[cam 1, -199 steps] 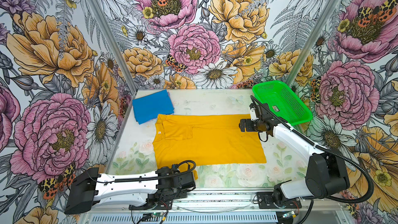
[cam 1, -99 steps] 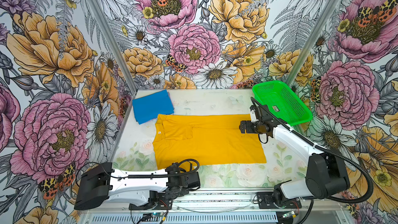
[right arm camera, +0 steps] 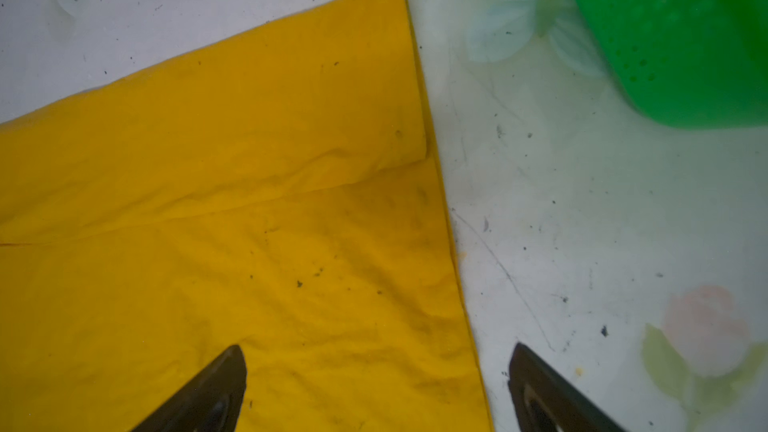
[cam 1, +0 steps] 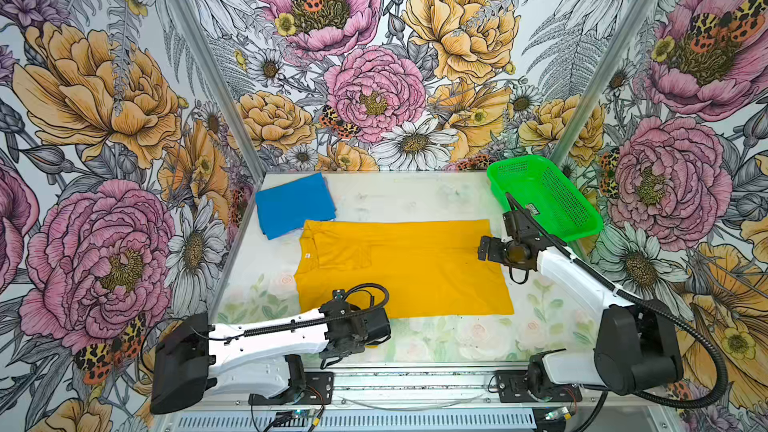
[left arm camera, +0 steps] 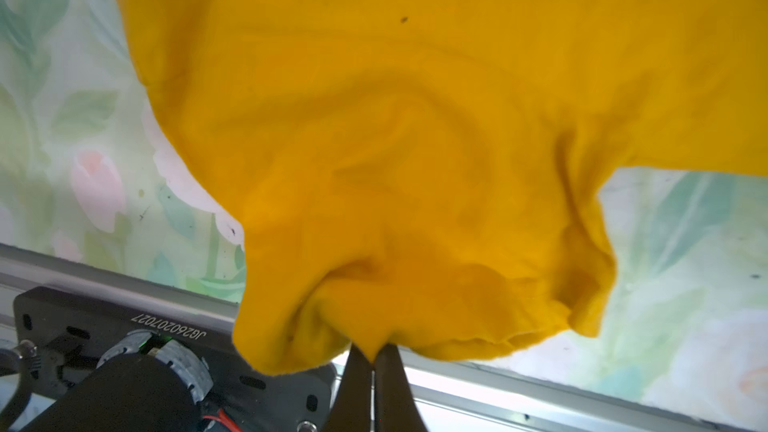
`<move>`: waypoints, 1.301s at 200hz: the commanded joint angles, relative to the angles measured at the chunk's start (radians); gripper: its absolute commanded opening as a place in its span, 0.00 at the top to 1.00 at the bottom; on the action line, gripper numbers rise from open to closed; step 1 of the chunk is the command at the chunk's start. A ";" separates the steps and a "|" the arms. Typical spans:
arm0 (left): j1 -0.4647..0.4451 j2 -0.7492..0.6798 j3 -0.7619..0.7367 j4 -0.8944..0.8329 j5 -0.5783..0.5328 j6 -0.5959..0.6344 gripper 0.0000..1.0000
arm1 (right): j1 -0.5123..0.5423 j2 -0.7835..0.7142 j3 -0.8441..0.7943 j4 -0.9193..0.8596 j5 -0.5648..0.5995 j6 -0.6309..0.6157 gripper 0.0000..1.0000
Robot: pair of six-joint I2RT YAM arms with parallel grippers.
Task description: Fold and stack the t-shirts
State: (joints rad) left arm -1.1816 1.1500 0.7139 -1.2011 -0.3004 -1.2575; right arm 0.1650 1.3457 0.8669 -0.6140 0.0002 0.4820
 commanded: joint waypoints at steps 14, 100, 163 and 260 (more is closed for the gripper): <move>0.074 -0.049 0.071 -0.033 -0.044 0.194 1.00 | 0.001 -0.114 -0.098 -0.093 0.043 0.139 0.00; 0.165 -0.160 0.118 0.005 -0.031 0.308 1.00 | -0.025 -0.320 -0.236 -0.303 0.115 0.331 0.44; 0.176 -0.243 0.104 0.027 -0.083 0.286 1.00 | -0.046 -0.217 -0.287 -0.259 0.096 0.383 0.59; 0.229 -0.262 0.090 0.084 -0.060 0.333 1.00 | -0.044 -0.153 -0.334 -0.156 0.013 0.428 1.00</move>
State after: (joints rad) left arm -0.9615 0.9161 0.8108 -1.1435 -0.3508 -0.9379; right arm 0.1230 1.2156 0.5571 -0.7681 0.0105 0.8841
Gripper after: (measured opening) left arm 0.050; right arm 0.057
